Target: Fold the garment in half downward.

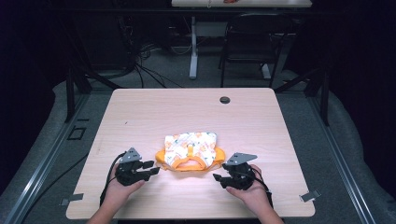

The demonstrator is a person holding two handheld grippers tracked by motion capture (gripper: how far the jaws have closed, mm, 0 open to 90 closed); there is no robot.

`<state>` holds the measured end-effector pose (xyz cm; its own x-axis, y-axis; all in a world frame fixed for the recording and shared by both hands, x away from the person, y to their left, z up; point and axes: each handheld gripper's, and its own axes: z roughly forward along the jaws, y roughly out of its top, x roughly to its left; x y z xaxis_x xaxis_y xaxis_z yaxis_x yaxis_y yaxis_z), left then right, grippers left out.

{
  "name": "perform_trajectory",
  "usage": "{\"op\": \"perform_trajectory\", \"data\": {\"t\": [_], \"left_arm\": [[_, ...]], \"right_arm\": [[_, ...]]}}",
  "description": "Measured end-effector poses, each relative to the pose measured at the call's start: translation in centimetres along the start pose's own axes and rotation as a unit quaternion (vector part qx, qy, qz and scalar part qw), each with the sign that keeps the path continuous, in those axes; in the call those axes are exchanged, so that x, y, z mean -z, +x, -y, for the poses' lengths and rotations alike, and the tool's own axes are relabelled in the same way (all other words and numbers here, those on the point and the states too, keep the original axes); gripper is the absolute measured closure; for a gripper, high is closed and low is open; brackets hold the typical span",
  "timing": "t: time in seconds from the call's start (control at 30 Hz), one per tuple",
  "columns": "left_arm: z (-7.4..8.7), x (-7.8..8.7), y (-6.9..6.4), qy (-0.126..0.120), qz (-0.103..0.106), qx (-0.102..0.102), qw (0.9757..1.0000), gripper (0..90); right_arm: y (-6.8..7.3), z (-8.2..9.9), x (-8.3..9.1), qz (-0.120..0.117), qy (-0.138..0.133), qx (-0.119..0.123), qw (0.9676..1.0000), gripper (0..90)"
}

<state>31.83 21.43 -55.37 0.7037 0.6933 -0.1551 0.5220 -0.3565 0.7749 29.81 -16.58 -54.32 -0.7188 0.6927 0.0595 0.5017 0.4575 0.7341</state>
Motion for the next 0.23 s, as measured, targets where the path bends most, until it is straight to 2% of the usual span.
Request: {"op": "perform_trajectory", "data": {"t": [0.07, 0.1, 0.13, 0.23], "left_arm": [[0.42, 0.12, 0.26, -0.002, -0.003, 0.004, 1.0, 57.7], [0.71, 0.08, 0.32, -0.004, -0.003, 0.016, 0.9999, 57.7], [0.79, 0.09, 0.34, -0.002, -0.001, 0.019, 0.9998, 57.6], [0.95, -0.17, 0.29, -0.004, -0.006, 0.014, 0.9999, 57.6]], "right_arm": [[0.1, 0.41, -0.3, 0.007, 0.001, 0.002, 1.0, 42.6], [0.14, 0.57, -0.48, 0.011, 0.002, 0.005, 0.9999, 42.3], [0.24, 0.75, -0.74, 0.013, 0.002, 0.011, 0.9999, 41.3], [0.38, 0.91, -1.04, 0.023, -0.001, 0.023, 0.9994, 40.6]]}}
